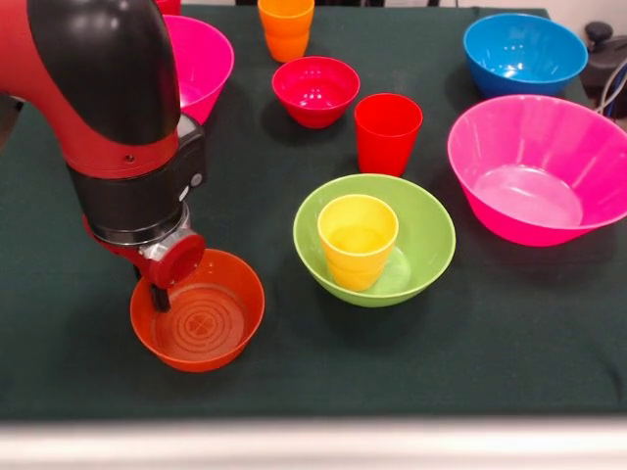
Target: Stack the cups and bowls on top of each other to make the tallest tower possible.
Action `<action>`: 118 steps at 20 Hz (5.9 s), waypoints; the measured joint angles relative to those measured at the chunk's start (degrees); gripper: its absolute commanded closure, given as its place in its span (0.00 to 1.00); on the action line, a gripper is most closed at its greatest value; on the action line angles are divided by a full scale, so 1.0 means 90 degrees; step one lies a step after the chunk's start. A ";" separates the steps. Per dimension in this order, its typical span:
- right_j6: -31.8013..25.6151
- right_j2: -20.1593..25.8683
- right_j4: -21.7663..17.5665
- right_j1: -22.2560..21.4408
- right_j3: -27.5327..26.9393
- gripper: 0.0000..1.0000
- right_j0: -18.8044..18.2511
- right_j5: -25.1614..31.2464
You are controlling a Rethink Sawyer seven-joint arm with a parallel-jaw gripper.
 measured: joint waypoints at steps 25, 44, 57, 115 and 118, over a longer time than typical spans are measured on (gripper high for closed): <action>0.0000 -0.0050 0.0375 -0.1784 0.0410 1.00 -0.0018 0.1332; 0.0000 0.0025 0.0850 -0.2410 0.1270 1.00 0.0106 0.1282; 0.0000 0.0024 0.0853 -0.2464 0.2458 1.00 0.0581 0.0366; 0.0000 -0.0308 0.0784 -0.2549 0.3877 1.00 0.0668 -0.1339; 0.0000 -0.0271 0.0784 -0.2550 0.4027 1.00 0.0628 -0.1527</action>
